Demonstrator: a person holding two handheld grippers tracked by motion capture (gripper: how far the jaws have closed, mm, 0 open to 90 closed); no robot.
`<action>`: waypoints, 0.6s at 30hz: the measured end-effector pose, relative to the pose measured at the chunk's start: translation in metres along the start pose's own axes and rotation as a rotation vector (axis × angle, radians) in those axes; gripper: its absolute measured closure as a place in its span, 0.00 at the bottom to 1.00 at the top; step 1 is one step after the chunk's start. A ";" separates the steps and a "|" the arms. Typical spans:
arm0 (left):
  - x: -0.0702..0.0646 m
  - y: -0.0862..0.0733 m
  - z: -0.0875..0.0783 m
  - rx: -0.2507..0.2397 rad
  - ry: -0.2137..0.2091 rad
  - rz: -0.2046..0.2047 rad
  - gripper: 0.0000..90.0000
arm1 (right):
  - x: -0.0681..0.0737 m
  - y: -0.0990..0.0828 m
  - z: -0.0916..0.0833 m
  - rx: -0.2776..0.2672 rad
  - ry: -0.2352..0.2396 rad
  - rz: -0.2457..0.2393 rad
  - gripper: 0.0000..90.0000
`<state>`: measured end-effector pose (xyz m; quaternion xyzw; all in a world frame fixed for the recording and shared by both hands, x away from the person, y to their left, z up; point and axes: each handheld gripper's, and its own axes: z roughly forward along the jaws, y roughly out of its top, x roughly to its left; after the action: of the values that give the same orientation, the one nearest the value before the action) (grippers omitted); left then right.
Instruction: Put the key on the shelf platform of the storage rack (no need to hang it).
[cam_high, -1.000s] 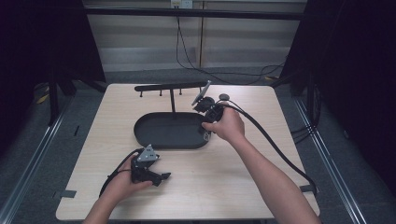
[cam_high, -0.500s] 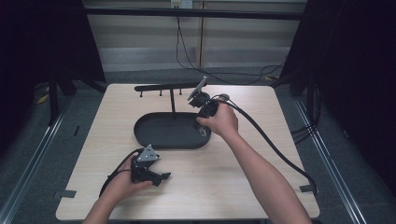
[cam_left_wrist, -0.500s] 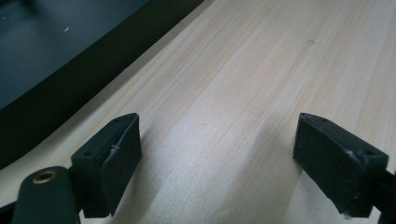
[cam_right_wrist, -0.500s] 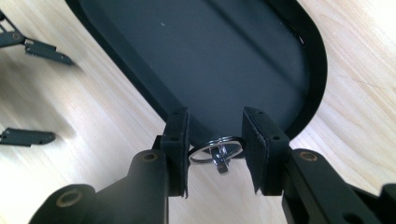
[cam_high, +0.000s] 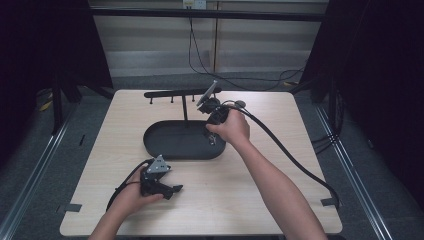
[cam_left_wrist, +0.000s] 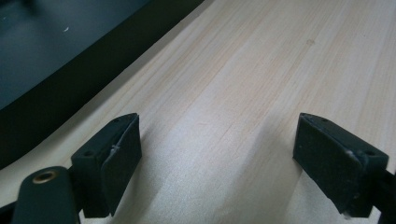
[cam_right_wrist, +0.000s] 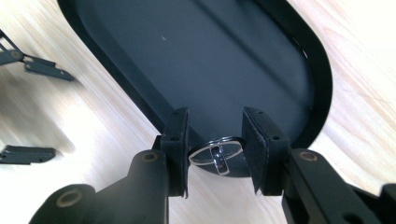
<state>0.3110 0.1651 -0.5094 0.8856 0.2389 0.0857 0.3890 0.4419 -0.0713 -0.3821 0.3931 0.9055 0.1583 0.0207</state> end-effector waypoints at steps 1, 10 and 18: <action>0.000 0.000 0.000 0.000 0.000 0.000 0.17 | 0.001 0.001 0.001 -0.003 0.011 0.003 0.70; 0.000 0.000 0.000 -0.001 0.004 0.000 0.17 | 0.001 0.003 0.016 0.005 -0.007 0.002 0.70; 0.000 0.000 0.000 0.000 0.004 0.000 0.17 | 0.002 0.006 0.030 0.002 -0.006 -0.002 0.70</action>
<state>0.3109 0.1650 -0.5094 0.8854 0.2394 0.0874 0.3887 0.4495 -0.0584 -0.4084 0.3930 0.9059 0.1560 0.0233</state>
